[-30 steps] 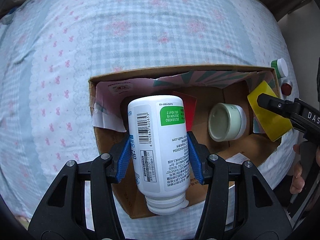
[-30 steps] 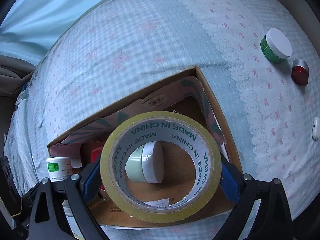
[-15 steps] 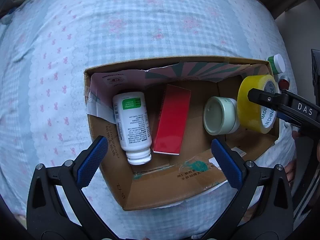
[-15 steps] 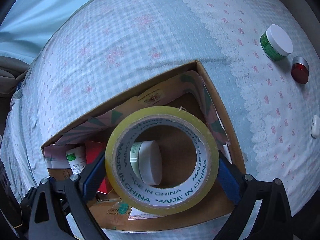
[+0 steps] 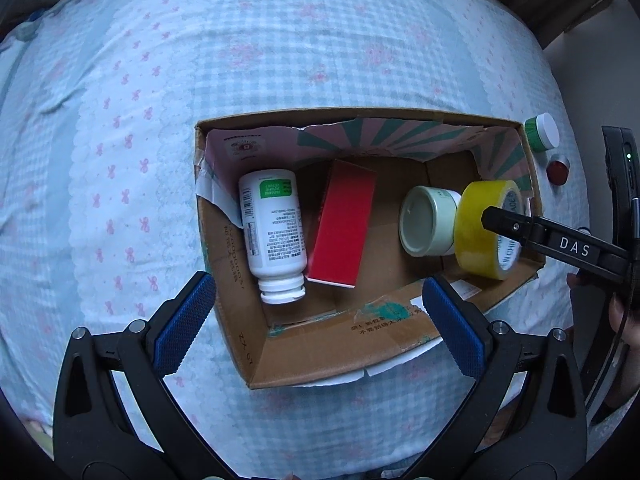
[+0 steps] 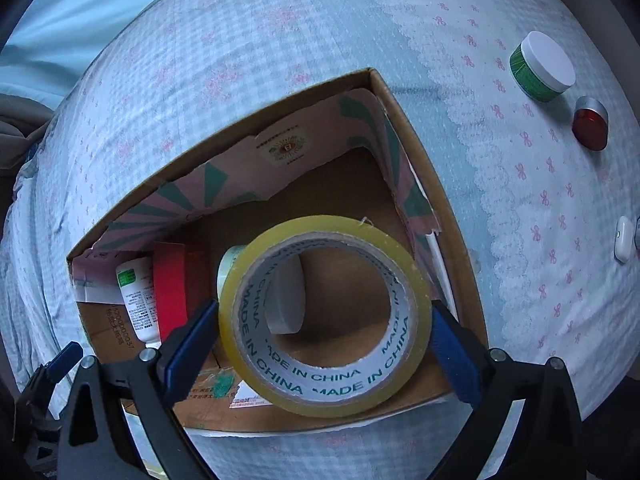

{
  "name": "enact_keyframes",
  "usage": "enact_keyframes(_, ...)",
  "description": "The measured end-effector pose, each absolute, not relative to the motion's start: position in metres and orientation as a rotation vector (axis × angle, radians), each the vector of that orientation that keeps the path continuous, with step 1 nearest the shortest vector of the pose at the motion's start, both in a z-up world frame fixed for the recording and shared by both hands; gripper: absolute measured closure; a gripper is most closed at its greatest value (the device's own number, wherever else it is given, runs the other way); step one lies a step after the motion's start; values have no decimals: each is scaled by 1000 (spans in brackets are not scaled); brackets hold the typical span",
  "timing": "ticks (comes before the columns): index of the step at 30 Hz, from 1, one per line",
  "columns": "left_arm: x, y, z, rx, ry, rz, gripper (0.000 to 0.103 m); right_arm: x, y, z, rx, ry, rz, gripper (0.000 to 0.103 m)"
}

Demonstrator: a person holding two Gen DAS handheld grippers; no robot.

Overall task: Organize rigid objects
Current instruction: 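Open both tools to drop the pill bottle and tape into the box, then move both tools toward the jars and earbud case on the bed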

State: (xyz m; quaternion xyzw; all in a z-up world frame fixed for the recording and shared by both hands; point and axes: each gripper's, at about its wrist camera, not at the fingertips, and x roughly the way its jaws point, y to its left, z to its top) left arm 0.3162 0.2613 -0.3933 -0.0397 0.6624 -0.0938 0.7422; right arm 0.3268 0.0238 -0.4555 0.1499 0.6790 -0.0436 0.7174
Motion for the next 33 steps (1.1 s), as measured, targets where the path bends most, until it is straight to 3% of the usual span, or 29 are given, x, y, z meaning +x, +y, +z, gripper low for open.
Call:
enact_keyframes(15,289,267,-346,-92,1357,-191,0,306,34,-419,272,1431,-56,2)
enact_keyframes(33,199,238,-207,-14,1061,-200,0,210,33,-281,146,1291,-3,2)
